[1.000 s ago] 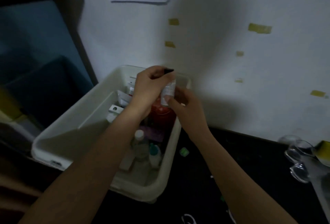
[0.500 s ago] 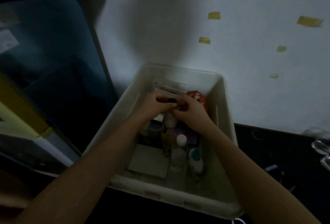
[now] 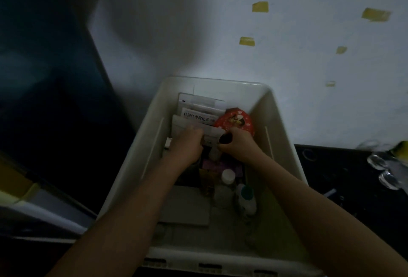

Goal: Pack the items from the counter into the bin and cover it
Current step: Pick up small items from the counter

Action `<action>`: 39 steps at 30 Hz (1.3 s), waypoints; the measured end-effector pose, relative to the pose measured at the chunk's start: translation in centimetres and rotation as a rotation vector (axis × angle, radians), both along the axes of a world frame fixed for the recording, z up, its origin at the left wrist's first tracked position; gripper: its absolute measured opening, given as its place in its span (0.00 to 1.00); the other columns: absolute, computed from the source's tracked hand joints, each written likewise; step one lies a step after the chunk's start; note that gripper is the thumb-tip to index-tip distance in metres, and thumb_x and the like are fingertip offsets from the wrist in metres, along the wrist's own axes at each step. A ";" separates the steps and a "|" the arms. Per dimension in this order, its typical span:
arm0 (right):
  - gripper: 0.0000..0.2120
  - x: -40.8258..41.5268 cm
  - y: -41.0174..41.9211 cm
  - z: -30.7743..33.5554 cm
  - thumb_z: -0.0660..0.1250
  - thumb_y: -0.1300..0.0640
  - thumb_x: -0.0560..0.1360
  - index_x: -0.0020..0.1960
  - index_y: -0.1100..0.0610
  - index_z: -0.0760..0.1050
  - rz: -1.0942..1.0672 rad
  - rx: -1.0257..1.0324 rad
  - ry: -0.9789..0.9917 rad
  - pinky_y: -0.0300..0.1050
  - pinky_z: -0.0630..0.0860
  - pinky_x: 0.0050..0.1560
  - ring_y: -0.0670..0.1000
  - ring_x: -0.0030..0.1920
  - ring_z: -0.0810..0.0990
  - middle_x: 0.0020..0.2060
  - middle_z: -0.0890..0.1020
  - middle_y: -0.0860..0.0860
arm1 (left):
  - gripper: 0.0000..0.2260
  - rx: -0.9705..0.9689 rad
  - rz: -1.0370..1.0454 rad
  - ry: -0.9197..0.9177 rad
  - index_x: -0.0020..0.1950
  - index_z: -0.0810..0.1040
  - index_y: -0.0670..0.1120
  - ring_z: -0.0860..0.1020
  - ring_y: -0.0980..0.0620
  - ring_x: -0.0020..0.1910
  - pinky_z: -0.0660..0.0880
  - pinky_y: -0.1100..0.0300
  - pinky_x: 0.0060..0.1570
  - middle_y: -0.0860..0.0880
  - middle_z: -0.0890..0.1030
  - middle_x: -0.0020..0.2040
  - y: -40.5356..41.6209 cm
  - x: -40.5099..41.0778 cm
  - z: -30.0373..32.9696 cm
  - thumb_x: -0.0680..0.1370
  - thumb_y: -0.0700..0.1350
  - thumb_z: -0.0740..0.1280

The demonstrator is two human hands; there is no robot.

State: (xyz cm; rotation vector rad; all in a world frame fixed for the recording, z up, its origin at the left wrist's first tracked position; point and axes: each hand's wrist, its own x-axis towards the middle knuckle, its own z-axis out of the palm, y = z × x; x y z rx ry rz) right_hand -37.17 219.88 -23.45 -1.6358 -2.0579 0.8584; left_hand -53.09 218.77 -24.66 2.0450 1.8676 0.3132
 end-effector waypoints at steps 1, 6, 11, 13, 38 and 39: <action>0.09 -0.3 0.0 -0.4 0.69 0.62 0.73 0.53 0.59 0.74 0.027 -0.001 0.006 0.23 0.70 0.29 0.38 0.34 0.72 0.36 0.74 0.43 | 0.11 -0.022 0.001 0.050 0.59 0.73 0.43 0.73 0.43 0.57 0.74 0.46 0.56 0.43 0.71 0.60 0.0 -0.1 -0.2 0.76 0.40 0.63; 0.14 -1.9 0.0 -3.1 0.68 0.61 0.73 0.58 0.59 0.75 0.110 -0.014 -0.069 0.35 0.75 0.48 0.48 0.51 0.80 0.53 0.80 0.52 | 0.13 -0.087 -0.012 0.135 0.60 0.68 0.43 0.71 0.39 0.57 0.72 0.44 0.58 0.39 0.65 0.62 -0.5 -0.3 -1.2 0.77 0.41 0.64; 0.18 -2.4 0.1 -4.7 0.68 0.61 0.73 0.63 0.57 0.73 0.161 0.001 -0.157 0.41 0.73 0.59 0.51 0.60 0.77 0.60 0.77 0.53 | 0.17 -0.116 -0.016 0.142 0.64 0.67 0.44 0.69 0.39 0.61 0.72 0.44 0.60 0.39 0.63 0.65 -0.4 -0.4 -2.0 0.76 0.40 0.65; 0.18 -2.5 0.4 -5.0 0.68 0.62 0.74 0.63 0.58 0.74 0.160 0.009 -0.164 0.42 0.74 0.59 0.52 0.60 0.77 0.61 0.77 0.54 | 0.18 -0.108 -0.024 0.149 0.64 0.67 0.44 0.68 0.39 0.63 0.72 0.45 0.61 0.39 0.62 0.66 -0.3 -0.5 -2.2 0.75 0.39 0.66; 0.15 -2.2 0.8 -1.3 0.67 0.58 0.75 0.61 0.59 0.74 0.066 0.102 -0.053 0.33 0.72 0.47 0.49 0.52 0.78 0.57 0.79 0.55 | 0.09 -0.098 0.016 0.036 0.52 0.73 0.43 0.75 0.41 0.54 0.75 0.47 0.53 0.42 0.73 0.56 -0.3 -0.9 -1.0 0.75 0.45 0.65; 0.14 -1.8 0.9 -0.4 0.66 0.57 0.75 0.60 0.60 0.75 0.039 0.130 -0.050 0.32 0.72 0.46 0.50 0.52 0.78 0.56 0.79 0.55 | 0.09 -0.088 0.017 0.002 0.53 0.74 0.43 0.76 0.42 0.53 0.76 0.48 0.52 0.42 0.75 0.55 -0.4 -0.8 -0.5 0.75 0.45 0.65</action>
